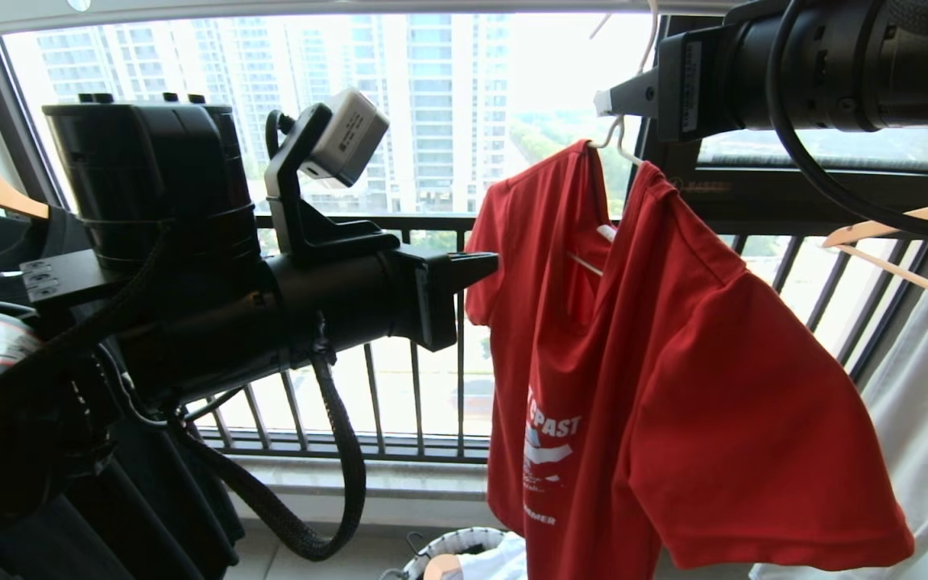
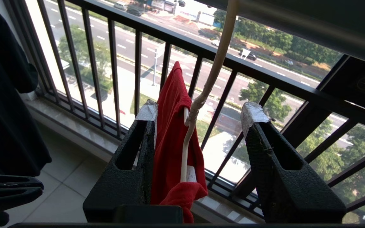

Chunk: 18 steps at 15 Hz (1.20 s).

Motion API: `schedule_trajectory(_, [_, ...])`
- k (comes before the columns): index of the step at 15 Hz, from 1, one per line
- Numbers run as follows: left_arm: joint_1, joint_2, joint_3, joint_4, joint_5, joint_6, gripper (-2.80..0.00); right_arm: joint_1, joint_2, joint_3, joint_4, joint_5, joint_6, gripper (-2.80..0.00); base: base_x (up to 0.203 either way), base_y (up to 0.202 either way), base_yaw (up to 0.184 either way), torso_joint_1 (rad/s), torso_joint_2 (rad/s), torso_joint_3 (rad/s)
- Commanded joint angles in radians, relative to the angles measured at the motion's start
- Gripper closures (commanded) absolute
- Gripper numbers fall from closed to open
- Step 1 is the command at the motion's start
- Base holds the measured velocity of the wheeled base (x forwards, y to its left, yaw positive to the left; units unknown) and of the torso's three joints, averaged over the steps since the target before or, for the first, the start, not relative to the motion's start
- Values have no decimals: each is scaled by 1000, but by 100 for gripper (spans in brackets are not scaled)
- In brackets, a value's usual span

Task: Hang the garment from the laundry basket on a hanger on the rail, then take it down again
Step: Take the clothes off the clothes rack

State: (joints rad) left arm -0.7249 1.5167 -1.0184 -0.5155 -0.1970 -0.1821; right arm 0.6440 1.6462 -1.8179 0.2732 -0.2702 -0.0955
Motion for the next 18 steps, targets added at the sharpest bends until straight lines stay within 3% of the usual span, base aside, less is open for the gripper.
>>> schedule_trajectory(1, [1, -78, 44, -2, 1, 0, 0, 1, -59, 51, 2, -1, -1, -280, 0, 0, 0, 0, 0, 0])
schedule_trajectory(8, [17, -239, 182, 105, 5, -2, 0, 4, -463, 431, 1, -1, 0, -280, 0, 0, 0, 0, 0, 0])
schedule_trajectory(9, [37, -261, 195, 135, 4, -2, 0, 4, -539, 481, 3, -2, 0, 0, 0, 0, 0, 0, 0, 0])
schedule_trajectory(14, [181, -360, 257, 189, -7, -1, 0, -16, -796, 608, 79, -15, -1, 0, 0, 0, 0, 0, 0, 0])
schedule_trajectory(18, [258, -532, 331, 189, -4, -4, 0, -188, -955, 709, 121, -27, 44, 0, 0, 0, 0, 0, 0, 0])
